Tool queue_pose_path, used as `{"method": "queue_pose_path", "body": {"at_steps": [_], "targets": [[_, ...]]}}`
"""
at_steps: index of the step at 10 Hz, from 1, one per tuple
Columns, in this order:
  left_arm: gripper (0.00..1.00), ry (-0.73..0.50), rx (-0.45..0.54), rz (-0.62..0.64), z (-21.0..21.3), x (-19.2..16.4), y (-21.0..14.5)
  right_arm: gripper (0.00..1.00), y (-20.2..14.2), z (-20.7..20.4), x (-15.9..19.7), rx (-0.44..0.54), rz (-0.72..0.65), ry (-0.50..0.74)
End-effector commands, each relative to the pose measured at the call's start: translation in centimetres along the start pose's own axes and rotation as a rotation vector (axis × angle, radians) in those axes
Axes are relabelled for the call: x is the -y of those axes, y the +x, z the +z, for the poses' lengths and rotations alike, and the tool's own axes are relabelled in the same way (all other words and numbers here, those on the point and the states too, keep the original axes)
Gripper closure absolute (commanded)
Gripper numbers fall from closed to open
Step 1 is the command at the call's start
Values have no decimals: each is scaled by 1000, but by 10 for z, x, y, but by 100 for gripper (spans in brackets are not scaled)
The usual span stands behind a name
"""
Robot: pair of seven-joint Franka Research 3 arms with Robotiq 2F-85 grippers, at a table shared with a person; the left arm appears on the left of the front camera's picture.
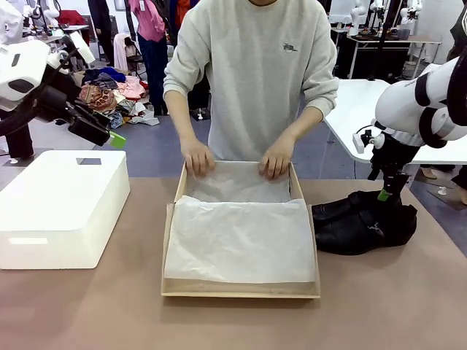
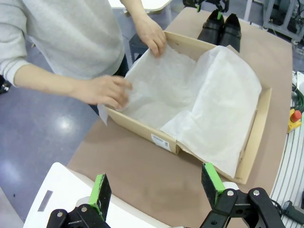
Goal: Pack the shoes into the box.
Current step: Place one shoe of the Shoes into the Shoes Box.
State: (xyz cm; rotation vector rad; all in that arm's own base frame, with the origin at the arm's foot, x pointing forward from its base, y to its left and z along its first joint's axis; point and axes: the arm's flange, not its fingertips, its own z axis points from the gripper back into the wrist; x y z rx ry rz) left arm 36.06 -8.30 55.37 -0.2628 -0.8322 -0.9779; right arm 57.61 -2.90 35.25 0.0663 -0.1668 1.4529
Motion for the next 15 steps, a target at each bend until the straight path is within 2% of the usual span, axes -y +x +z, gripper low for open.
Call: {"method": "queue_pose_path", "body": {"at_steps": [1,7,12,15], "targets": [[0,-12,13,-7,0,-1,-2,0,-3,-7,8,20,43,-13],[0,-12,13,-7,0,-1,-2,0,-4,-24,8,10,54,28],[0,-12,13,-7,0,-1,-2,98,-4,-22,5,10,39,58],[0,-12,13,-7,0,-1,-2,100,-4,-18,3,14,37,62]]}}
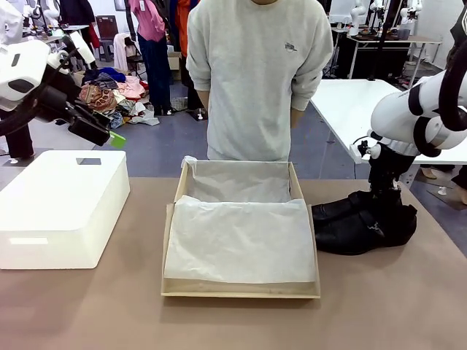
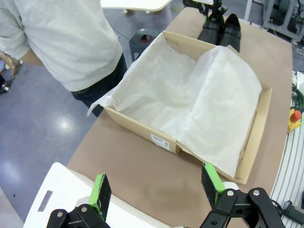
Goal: Pack the shoes into the box.
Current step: Place one shoe of the Shoes into the Shoes Box.
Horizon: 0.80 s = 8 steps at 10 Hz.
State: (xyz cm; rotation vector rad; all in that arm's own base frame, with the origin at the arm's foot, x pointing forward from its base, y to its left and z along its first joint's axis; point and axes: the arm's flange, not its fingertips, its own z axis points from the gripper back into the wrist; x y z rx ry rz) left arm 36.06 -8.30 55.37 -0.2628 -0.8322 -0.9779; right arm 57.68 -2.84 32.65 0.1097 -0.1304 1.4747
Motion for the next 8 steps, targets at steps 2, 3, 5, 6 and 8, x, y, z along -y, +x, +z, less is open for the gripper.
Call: {"method": "queue_pose_path", "body": {"at_steps": [2,3,5,6,8], "targets": [[0,-12,13,-7,0,-1,-2,100,-2,15,3,10,14,10],[0,-12,13,-7,0,-1,-2,100,-3,18,3,7,13,9],[0,-12,13,-7,0,-1,-2,100,-4,30,4,31,-13,5],[0,-12,13,-7,0,-1,-2,100,-6,42,7,31,-50,-20],[0,-12,13,-7,0,-1,-2,100,-6,84,17,7,-130,-22]]}}
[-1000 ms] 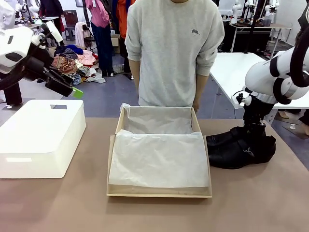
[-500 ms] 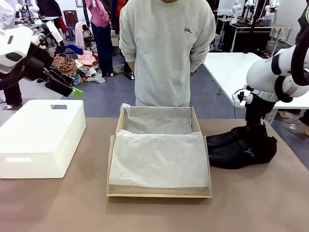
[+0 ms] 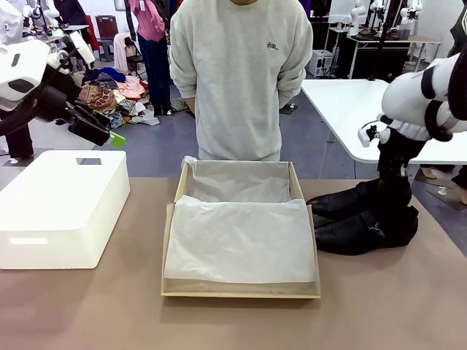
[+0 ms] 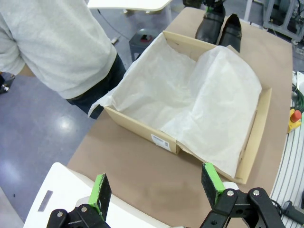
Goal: Pack the shoes into the box.
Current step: Place one shoe of the Shoes into the Shoes Box.
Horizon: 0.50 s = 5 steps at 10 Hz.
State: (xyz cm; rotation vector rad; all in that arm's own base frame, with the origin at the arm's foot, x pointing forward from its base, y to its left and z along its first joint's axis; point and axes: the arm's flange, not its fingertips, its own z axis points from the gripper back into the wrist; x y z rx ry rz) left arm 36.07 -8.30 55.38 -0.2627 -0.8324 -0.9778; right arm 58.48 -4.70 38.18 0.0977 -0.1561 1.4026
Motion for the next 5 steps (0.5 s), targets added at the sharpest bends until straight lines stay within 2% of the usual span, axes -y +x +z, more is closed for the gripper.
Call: {"method": "queue_pose_path", "body": {"at_steps": [1,3,5], "targets": [[0,-12,13,-7,0,0,-2,100,7,45,9,-20,-76,16],[0,-12,13,-7,0,0,-2,100,21,78,6,-33,-91,16],[0,-12,13,-7,0,0,-2,100,51,112,-6,-47,-94,21]]}}
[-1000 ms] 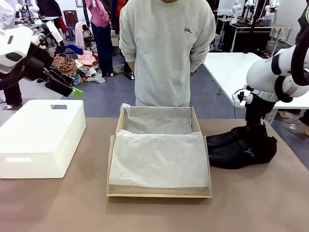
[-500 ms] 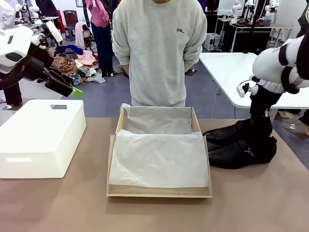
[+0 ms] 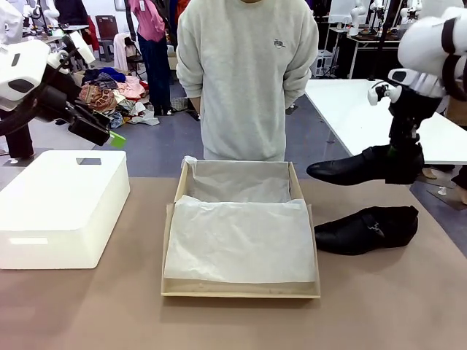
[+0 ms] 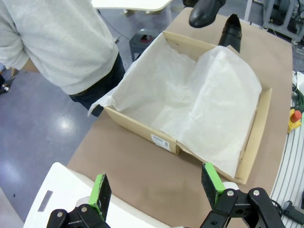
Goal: Pack the shoes into the box.
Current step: Place one shoe of the Shoes into the Shoes Box.
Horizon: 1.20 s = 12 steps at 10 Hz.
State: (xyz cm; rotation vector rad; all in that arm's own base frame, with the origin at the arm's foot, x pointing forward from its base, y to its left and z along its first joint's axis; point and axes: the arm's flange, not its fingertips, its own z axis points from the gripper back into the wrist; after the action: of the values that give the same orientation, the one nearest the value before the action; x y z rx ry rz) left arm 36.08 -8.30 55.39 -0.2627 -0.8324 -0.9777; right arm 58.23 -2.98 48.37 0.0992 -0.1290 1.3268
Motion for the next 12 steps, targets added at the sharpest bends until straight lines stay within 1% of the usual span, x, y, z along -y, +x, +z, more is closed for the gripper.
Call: {"method": "queue_pose_path", "body": {"at_steps": [1,2,4,6,7,8,9,12], "targets": [[0,-12,13,-7,0,0,-2,100,36,28,-14,-44,-14,7],[0,-12,13,-7,0,0,-2,100,54,37,-22,-52,-11,-1],[0,-12,13,-7,0,0,-2,100,92,44,-38,-51,52,29],[0,-12,13,-7,0,0,-2,100,114,45,-46,-62,91,59],[0,-12,13,-7,0,0,-2,100,117,45,-49,-63,98,65],[0,-12,13,-7,0,0,-2,100,110,45,-50,-65,103,59],[0,-12,13,-7,0,0,-2,100,118,35,-56,-33,113,63],[0,-12,13,-7,0,0,-2,100,118,35,-56,-33,113,63]]}}
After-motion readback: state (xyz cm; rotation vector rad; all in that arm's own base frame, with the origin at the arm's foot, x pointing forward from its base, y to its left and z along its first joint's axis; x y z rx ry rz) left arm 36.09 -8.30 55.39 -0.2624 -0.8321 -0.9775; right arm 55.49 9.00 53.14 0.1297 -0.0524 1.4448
